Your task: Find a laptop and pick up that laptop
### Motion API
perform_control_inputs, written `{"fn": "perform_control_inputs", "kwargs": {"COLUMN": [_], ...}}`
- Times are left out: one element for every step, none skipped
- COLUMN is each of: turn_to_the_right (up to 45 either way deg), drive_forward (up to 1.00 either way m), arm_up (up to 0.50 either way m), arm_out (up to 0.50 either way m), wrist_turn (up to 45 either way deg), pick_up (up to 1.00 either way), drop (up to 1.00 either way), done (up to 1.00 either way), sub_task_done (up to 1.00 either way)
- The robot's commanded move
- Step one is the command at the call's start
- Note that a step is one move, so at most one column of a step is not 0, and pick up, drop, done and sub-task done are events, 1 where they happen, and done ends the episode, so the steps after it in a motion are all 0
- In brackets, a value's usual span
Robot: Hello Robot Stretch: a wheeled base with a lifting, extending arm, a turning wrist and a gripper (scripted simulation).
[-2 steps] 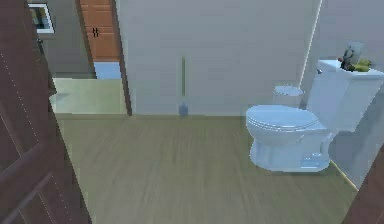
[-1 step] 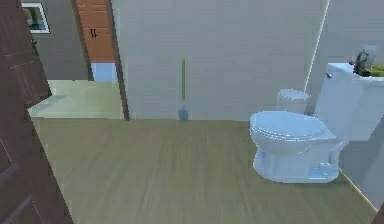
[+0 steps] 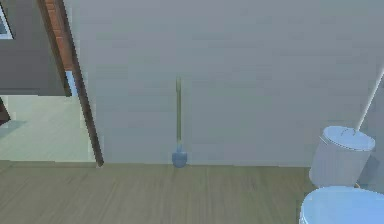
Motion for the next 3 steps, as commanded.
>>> {"fn": "perform_control_inputs", "kwargs": {"turn_to_the_right": [21.0, 0.0, -45.0], "drive_forward": [0.0, 0.05, 0.0], "arm_up": [0.0, 0.0, 0.0], "arm_out": [0.0, 0.0, 0.0], "wrist_turn": [0.0, 0.0, 0.0], "pick_up": [0.0, 0.0, 0.0], "drop": [0.0, 0.0, 0.0], "done": [0.0, 0.0, 0.0], "sub_task_done": [0.0, 0.0, 0.0]}}
